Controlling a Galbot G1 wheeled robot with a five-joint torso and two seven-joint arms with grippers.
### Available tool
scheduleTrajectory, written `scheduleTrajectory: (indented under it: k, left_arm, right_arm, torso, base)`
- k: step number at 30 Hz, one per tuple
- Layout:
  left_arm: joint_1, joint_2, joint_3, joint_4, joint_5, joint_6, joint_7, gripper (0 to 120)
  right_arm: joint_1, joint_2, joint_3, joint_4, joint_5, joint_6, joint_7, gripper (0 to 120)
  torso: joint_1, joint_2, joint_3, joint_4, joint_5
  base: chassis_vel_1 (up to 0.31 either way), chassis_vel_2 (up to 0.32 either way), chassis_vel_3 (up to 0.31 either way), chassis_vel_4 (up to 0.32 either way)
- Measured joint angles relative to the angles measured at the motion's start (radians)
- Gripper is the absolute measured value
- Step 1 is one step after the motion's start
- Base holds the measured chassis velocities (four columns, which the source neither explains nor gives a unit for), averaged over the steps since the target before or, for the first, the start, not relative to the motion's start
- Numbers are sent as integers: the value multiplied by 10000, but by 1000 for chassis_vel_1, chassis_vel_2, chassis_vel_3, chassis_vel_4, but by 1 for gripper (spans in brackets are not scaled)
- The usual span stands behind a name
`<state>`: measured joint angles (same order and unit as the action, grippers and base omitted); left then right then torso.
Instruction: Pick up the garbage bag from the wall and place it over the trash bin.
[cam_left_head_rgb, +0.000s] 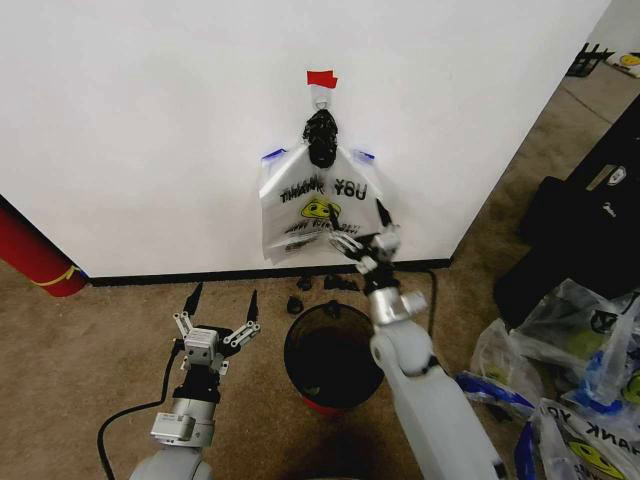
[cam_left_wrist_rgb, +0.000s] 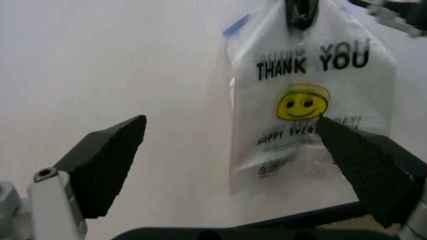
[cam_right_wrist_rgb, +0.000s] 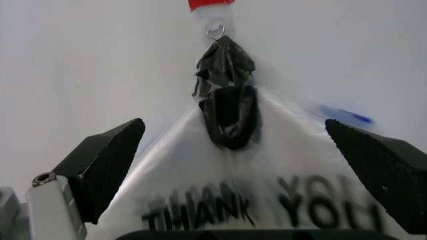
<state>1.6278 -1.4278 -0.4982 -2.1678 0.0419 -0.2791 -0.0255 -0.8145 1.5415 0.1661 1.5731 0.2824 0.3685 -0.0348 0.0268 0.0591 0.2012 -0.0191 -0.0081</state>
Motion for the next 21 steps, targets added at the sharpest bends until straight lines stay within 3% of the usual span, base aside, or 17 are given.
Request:
scheduleTrajectory:
  k: [5,13,21]
  left_arm:
    - [-137,1,-22,185,-18,-3,-51,100]
    - [-323,-36,50,442,-9,-21,-100,100]
    - [-362,-49,140,540,58,-35,-106,100]
  right_arm:
    - [1292,554,-51,-1415,210,296,-59,100]
    - [1835,662,6,-2325,269,418,-61,98]
    - [1991,665,-83,-2641,468,503,-285,70]
  torso:
    - [0,0,-1,-2,0]
    - [0,0,-2,-4,2]
    - [-1,0,-2,-2,2]
  base:
    - [0,0,0,0]
    - [0,0,0,0]
    - [0,0,0,0]
